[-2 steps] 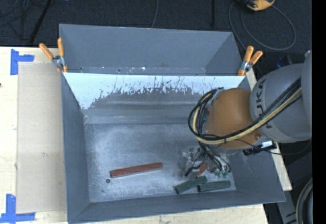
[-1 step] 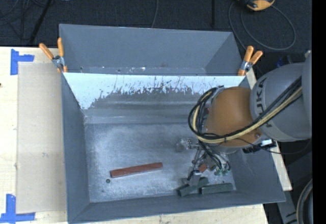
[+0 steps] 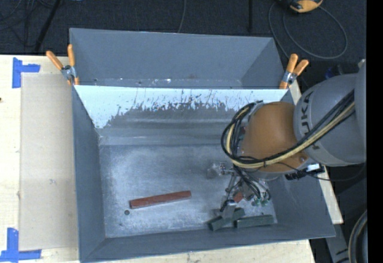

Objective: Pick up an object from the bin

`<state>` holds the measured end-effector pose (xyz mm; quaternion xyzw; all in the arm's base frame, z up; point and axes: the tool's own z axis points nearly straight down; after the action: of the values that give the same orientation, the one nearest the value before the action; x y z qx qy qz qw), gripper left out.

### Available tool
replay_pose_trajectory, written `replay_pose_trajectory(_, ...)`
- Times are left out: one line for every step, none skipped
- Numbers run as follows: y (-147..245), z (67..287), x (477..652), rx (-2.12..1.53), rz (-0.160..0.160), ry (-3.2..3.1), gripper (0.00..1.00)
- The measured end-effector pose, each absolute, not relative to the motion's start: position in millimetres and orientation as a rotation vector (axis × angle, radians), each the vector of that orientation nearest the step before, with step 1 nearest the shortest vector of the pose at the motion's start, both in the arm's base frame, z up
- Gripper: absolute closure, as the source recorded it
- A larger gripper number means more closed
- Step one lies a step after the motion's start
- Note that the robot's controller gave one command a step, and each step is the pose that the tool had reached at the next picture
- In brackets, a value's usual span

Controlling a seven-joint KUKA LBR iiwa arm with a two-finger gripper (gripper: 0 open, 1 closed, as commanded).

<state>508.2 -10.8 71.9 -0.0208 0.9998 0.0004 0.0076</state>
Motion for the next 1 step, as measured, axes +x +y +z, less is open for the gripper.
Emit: replay_pose_trajectory(-22.5,83.2,500.5,-0.159,0.004,3.127,0.00)
